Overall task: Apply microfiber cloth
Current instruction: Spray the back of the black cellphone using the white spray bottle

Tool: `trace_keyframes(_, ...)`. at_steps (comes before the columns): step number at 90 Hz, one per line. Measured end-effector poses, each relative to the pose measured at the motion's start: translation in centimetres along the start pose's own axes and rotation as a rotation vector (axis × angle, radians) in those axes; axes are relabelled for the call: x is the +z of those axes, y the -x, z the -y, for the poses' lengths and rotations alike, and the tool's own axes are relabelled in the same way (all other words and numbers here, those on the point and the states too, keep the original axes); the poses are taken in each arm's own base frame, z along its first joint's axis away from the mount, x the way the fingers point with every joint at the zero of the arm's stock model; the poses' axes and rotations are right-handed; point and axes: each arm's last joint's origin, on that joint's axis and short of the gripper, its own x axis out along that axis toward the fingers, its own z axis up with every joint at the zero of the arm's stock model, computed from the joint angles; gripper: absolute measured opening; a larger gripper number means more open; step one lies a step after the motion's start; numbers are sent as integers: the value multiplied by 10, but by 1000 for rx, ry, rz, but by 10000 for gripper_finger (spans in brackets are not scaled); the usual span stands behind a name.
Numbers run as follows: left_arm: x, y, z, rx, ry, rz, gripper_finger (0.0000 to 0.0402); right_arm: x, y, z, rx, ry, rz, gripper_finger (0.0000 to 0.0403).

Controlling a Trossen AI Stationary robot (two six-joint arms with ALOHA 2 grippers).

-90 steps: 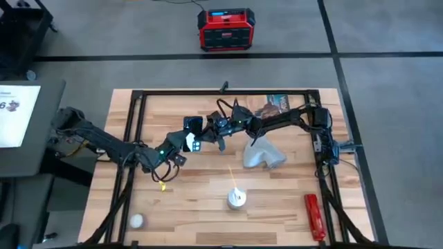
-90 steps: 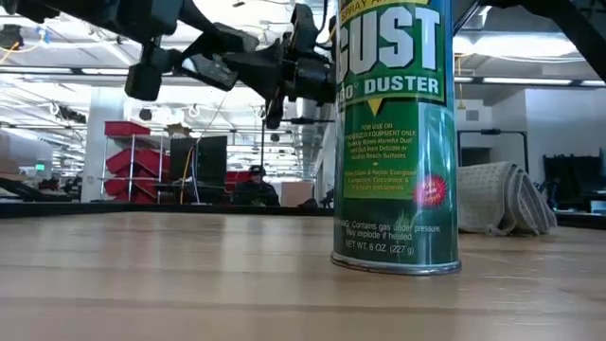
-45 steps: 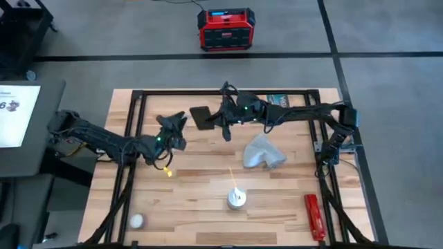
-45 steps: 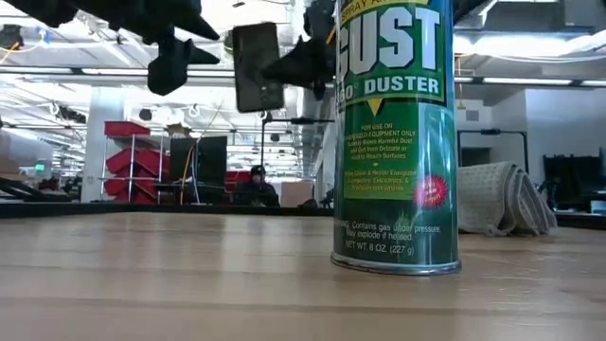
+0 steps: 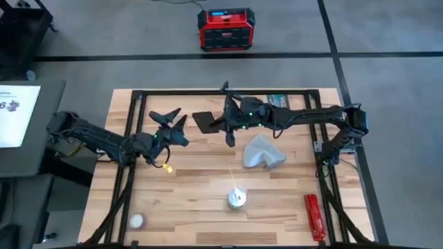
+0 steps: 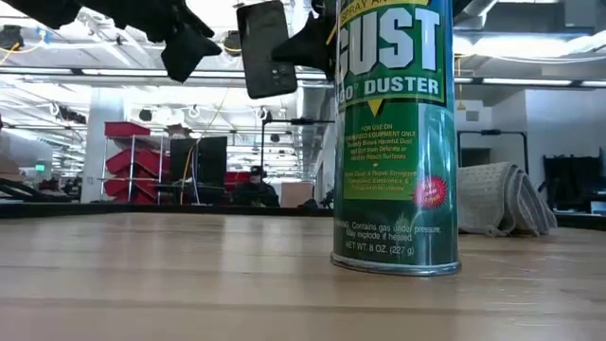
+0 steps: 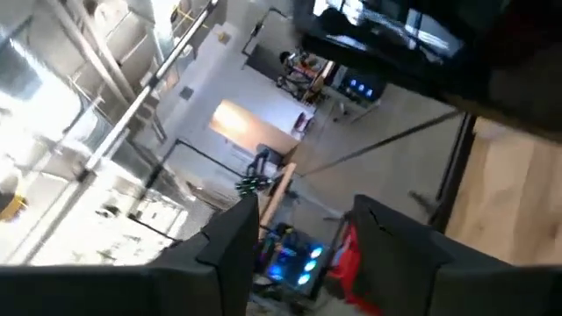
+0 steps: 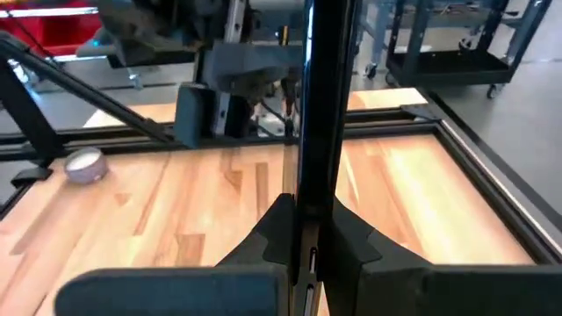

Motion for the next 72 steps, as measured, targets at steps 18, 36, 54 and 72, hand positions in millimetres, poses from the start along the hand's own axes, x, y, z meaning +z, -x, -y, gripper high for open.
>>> trace_keyframes(18,-5,2,12,-94,10,32,62,12,24,-6,-114,43,-47,12)
trace_keyframes(36,0,11,18,-213,96,137,3,32,75,-28,-268,105,-101,12)
trace_keyframes(54,21,25,17,-394,195,232,0,25,118,-52,-380,92,-119,12)
trace_keyframes(72,50,40,25,-563,246,233,0,-18,149,-71,-437,3,-120,12)
